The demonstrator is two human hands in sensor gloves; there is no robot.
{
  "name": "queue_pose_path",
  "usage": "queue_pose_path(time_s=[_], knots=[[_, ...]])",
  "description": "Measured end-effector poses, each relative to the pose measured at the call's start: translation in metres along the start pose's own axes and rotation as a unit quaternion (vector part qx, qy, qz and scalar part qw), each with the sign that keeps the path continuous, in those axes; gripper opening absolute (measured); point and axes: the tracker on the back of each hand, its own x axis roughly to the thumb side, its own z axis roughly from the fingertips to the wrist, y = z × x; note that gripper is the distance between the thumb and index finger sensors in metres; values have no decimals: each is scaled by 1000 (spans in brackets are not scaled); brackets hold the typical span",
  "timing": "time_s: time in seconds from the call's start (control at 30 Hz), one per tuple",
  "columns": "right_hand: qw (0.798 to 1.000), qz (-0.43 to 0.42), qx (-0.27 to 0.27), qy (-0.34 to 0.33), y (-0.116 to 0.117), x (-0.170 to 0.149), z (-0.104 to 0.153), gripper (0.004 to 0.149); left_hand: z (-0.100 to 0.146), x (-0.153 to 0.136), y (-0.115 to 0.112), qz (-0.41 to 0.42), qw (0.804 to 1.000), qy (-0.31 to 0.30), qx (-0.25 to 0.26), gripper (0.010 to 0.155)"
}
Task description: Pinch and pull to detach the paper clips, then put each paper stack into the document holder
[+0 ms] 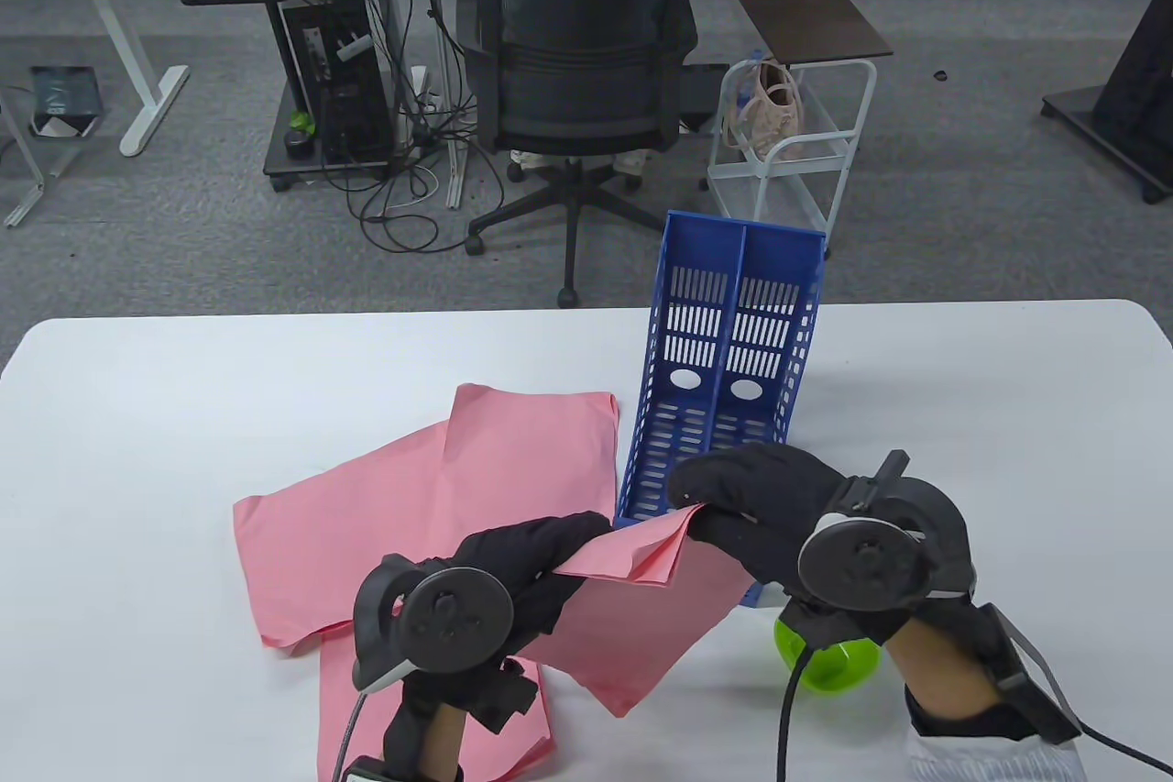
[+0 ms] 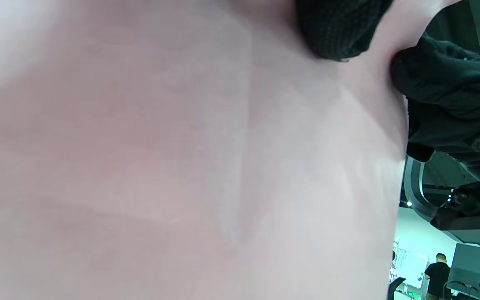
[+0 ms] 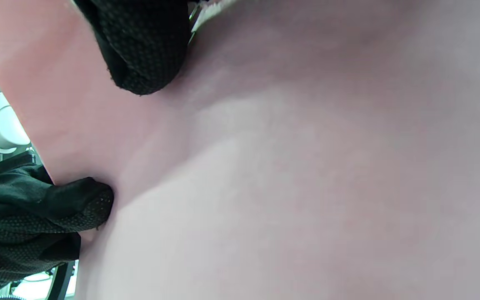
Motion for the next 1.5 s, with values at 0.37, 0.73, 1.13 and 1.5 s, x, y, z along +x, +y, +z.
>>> queue_pose_path(time_s=[0.37,0.73,1.13,1.5], knots=[[1000,27,-2,0,-4,-3,17,34,0,3,1,-14,1000,-7,-25,41],[994,72,-34,78,-6,-22,57,34,1,5,2,-65,997,11,-30,41],[949,136,97,266,55,-92,155,35,8,3,12,-92,988,87,94,41],[940,38,167,296,105,-111,172,39,0,25,24,-141,979,106,104,42]])
